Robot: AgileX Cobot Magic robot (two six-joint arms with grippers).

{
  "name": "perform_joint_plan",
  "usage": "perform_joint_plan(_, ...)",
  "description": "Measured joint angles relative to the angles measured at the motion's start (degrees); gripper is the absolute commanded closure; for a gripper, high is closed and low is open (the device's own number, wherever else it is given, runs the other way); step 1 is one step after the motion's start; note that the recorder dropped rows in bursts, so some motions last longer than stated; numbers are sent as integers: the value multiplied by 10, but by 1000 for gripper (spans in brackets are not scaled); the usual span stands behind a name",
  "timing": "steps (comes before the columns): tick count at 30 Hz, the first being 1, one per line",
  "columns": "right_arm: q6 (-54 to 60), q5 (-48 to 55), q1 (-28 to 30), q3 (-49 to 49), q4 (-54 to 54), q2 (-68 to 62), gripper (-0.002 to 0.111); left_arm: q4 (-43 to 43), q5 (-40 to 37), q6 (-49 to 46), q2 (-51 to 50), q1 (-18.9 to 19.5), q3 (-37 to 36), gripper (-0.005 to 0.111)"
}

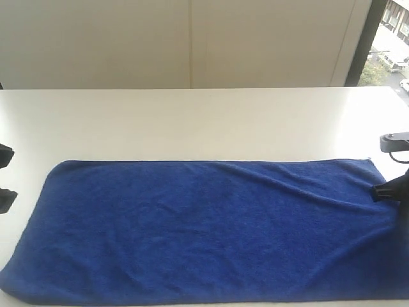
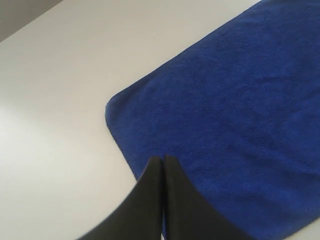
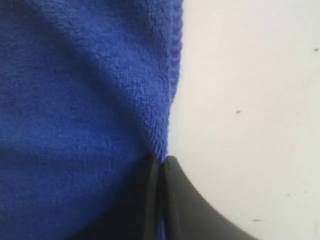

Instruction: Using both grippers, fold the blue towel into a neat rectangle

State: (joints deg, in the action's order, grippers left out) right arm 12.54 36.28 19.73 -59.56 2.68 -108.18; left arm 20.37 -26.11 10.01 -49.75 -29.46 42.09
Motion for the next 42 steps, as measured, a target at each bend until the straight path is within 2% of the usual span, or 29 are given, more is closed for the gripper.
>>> perform_joint_plan(8, -20, 4, 8, -6, 8, 11, 108, 0, 0, 0, 0, 0, 0, 107)
perform_joint_plan(13, 4, 12, -7, -14, -54, 42, 108, 0, 0, 0, 0, 0, 0, 107)
perform_joint_plan(16, 40, 18, -36, -15, -123, 58, 108, 0, 0, 0, 0, 0, 0, 107)
perform_joint_plan(18, 80, 33, -74, -15, -180, 62, 108, 0, 0, 0, 0, 0, 0, 107)
perform_joint_plan(21, 104, 48, -126, -15, -211, 62, 108, 0, 4, 0, 0, 0, 0, 107)
perform_joint_plan(24, 108, 56, -215, -27, -249, 62, 108, 0, 8, 0, 0, 0, 0, 107)
perform_joint_plan(25, 108, 49, -250, -34, -269, 62, 108, 0, 10, 0, 0, 0, 0, 107)
perform_joint_plan(29, 108, 19, -324, -57, -311, 62, 108, 0, 10, 0, 0, 0, 0, 107)
perform_joint_plan(33, 90, -11, -425, -125, -338, 39, 108, -9, 11, 0, 0, 0, 0, 107)
perform_joint_plan(42, 53, -12, -525, -233, -344, -41, 108, -13, 11, 0, 0, 0, 0, 107)
